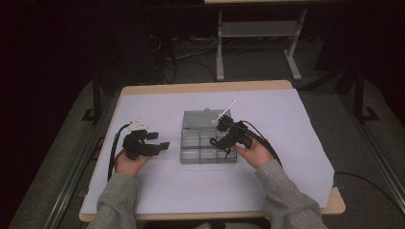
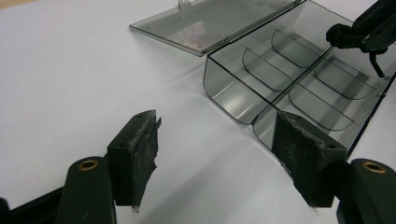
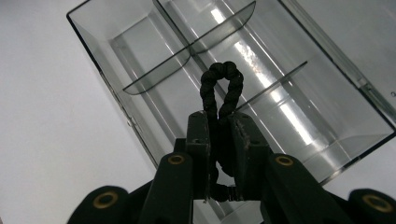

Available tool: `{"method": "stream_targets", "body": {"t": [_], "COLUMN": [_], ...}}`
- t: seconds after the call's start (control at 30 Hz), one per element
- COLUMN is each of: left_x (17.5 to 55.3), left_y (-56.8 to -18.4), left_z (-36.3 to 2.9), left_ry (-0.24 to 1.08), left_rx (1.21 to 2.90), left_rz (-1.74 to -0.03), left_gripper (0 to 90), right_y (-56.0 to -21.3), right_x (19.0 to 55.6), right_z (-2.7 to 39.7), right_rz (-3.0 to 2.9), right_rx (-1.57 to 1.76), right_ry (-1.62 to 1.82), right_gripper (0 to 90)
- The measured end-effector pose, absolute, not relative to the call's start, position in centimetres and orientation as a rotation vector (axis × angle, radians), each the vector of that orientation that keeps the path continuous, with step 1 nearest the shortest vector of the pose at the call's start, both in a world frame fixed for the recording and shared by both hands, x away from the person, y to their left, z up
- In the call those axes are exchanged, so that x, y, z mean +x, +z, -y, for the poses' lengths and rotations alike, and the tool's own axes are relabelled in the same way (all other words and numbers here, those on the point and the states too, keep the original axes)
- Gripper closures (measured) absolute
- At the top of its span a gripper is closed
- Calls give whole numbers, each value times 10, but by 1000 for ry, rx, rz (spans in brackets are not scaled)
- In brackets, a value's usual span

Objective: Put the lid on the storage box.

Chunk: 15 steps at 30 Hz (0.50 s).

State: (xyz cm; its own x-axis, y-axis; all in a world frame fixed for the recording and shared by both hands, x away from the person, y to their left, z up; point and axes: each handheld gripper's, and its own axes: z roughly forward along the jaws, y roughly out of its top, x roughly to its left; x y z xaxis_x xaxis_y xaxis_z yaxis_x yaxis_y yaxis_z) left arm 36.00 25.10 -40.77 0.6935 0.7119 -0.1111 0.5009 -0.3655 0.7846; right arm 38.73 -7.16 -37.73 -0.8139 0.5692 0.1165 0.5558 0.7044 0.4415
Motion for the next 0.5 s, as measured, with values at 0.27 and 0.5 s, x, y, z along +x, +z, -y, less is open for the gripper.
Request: {"method": "stream_targets", "body": {"t": [0.27, 0.5], "left_x": [360, 360], "left_y": [-409, -409], "left_z": [-249, -250], "left_ry": [306, 304], "left_rx": [2041, 2042], "left_rz": [-934, -932], "left_gripper": [313, 313], "right_y": [-383, -387], "right_x": [386, 386], "right_z": [78, 80], "right_rz": [-2874, -2880], "right_rx": [972, 988], "right_ry": [723, 694], "right_gripper": [779, 778]}}
